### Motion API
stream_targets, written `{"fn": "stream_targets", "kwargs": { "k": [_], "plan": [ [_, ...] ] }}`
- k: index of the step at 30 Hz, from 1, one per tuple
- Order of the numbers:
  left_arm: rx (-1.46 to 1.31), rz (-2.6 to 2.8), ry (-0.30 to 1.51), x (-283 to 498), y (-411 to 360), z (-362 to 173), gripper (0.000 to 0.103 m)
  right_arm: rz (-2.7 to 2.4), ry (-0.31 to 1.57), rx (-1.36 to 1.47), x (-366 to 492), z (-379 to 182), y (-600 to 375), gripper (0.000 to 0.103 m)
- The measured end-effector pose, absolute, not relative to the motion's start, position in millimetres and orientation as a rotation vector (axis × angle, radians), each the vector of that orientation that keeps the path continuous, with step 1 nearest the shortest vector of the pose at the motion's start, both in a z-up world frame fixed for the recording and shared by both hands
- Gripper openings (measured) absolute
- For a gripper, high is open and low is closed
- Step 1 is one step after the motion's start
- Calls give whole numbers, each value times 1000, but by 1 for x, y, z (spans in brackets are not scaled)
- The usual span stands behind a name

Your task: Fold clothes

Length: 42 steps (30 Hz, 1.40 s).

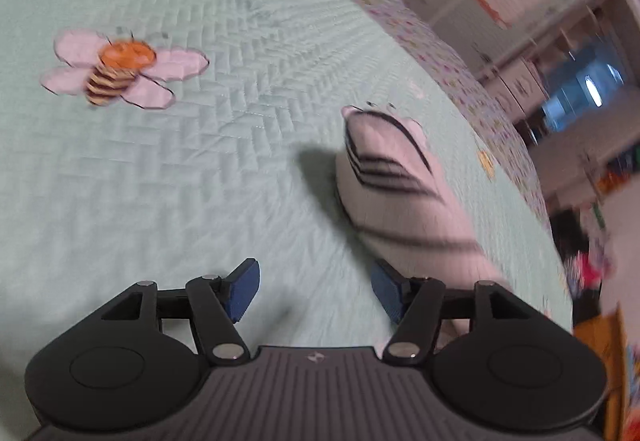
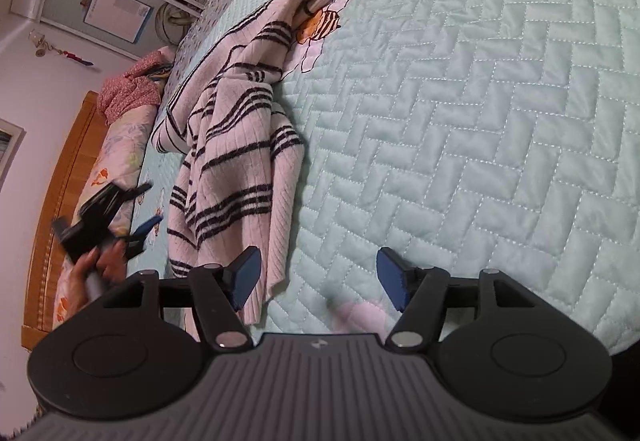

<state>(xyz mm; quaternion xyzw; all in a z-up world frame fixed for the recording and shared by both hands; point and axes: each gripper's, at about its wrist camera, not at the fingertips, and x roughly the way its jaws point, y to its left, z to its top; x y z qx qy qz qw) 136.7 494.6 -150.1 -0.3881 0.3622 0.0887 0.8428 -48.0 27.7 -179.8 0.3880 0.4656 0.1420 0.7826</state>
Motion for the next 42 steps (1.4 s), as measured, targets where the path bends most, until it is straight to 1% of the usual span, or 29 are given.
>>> {"fn": "stream_targets", "kwargs": {
  "k": [6, 8, 9, 10, 11, 12, 13, 16, 17, 20, 23, 26, 28, 29, 30, 32, 33, 34, 36, 39, 42],
  "plan": [
    [-990, 146, 697, 187, 493, -167, 65, 323, 991, 881, -42, -189, 21, 66],
    [-1013, 163, 714, 199, 490, -172, 65, 345, 967, 888, -41, -193, 19, 66],
    [-1024, 171, 724, 205, 488, -175, 62, 356, 954, 891, -41, -195, 18, 66],
    [-972, 156, 722, 209, 476, -165, 58, 364, 941, 898, -42, -197, 17, 66],
    [-917, 138, 719, 213, 464, -155, 35, 372, 929, 907, -42, -199, 15, 66],
    [-861, 121, 716, 217, 451, -145, 16, 379, 917, 913, -43, -200, 14, 65],
    [-806, 104, 713, 220, 439, -135, 16, 386, 908, 914, -44, -201, 14, 65],
    [-639, 53, 701, 231, 401, -105, 10, 406, 877, 886, -47, -201, 15, 65],
    [-584, 36, 696, 235, 388, -95, 5, 411, 865, 873, -48, -201, 16, 65],
    [-411, -155, 658, 222, 302, -58, 5, 423, 831, 842, -53, -201, 18, 65],
    [-231, -332, 720, 192, 201, -56, 5, 428, 811, 841, -56, -202, 17, 65],
    [-120, -521, 873, 164, 119, -93, 6, 433, 799, 861, -58, -204, 14, 63],
    [-86, -554, 965, 148, 93, -119, 8, 435, 798, 868, -58, -205, 12, 61],
    [-85, -575, 982, 139, 89, -126, 11, 438, 797, 873, -58, -205, 11, 60],
    [-85, -596, 996, 131, 86, -131, 11, 440, 795, 878, -58, -205, 10, 60],
    [-119, -670, 998, 116, 92, -130, 13, 445, 788, 880, -59, -206, 10, 60],
    [-121, -699, 988, 108, 98, -126, 16, 447, 785, 877, -59, -206, 10, 60],
    [-113, -729, 963, 99, 105, -119, 17, 448, 781, 874, -59, -206, 10, 60],
    [-96, -759, 876, 83, 123, -100, 18, 450, 779, 871, -60, -206, 10, 60],
    [-183, -627, 712, 85, 181, -70, 18, 453, 778, 877, -59, -207, 8, 60],
    [-161, -334, 619, 104, 249, -66, 21, 453, 779, 881, -59, -207, 8, 60]
  ]
}}
